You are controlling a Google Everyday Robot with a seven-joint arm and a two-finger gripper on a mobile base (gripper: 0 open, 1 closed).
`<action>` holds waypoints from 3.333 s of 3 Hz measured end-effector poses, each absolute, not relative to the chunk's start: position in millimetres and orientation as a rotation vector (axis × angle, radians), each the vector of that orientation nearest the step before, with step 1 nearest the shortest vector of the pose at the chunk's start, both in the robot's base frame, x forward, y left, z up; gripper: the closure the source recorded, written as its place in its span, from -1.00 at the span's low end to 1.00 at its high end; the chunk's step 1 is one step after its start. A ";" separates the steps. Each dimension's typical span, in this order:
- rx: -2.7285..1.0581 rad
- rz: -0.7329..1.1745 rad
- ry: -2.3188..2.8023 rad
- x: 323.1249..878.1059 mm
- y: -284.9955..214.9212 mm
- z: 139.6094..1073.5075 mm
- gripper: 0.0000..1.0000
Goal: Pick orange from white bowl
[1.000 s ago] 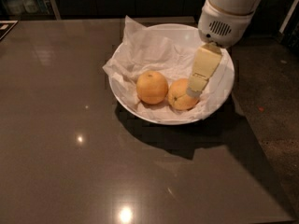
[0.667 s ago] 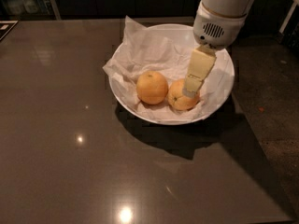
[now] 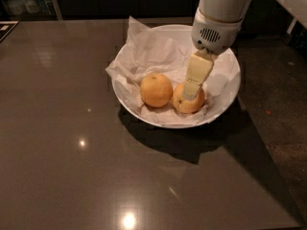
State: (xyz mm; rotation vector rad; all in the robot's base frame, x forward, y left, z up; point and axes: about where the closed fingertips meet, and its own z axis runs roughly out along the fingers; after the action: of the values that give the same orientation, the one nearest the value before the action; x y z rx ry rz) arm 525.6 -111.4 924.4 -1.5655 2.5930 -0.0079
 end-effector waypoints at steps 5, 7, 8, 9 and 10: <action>-1.587 0.156 2.695 540.1 -111.3 875.8 -0.50; -1.601 0.195 2.740 541.4 -111.7 856.4 -0.28; -1.601 0.195 2.740 541.5 -111.7 856.4 0.10; -1.587 0.161 2.689 543.3 -110.1 863.1 0.55; -1.577 0.141 2.593 526.6 -115.8 889.7 0.98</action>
Offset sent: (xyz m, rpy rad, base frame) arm -0.0123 -0.0115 -0.0240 -0.0161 0.1602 -0.0100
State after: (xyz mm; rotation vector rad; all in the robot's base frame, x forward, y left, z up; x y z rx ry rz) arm 526.6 -115.8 889.7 -1.5767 2.5935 0.1406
